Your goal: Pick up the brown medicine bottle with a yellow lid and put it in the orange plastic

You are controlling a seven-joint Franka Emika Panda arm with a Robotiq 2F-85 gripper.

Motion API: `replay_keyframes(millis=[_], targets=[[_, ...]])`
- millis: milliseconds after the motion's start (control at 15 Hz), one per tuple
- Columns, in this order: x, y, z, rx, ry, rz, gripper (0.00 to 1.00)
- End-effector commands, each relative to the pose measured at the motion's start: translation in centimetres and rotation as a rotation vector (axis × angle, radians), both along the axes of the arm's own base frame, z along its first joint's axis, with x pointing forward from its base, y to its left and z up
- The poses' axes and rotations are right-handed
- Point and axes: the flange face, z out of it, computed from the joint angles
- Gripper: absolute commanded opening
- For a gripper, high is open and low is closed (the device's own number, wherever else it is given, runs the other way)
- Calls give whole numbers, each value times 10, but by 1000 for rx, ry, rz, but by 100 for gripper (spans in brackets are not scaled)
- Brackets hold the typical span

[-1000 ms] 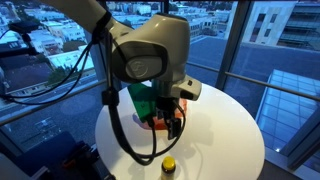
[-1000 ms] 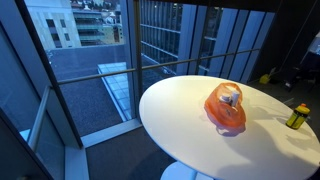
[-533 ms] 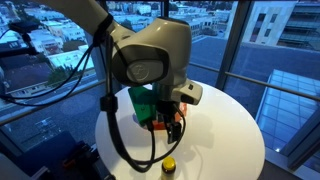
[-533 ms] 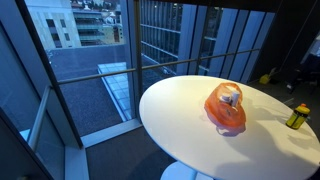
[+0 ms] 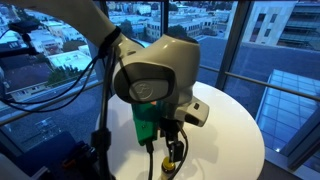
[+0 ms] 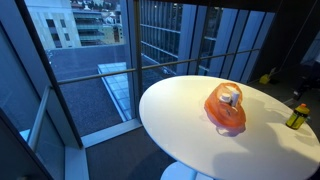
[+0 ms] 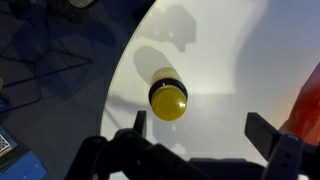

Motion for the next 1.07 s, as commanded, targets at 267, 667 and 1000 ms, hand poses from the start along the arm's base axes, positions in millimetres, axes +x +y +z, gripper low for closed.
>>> replay_keyframes(millis=[267,667,1000], targets=[[-2,-8,-43,-56,-16,-19,100],[1,-9,-62,-75,-16,-13,81],[0,-6,-62,-72,5,-8,74]])
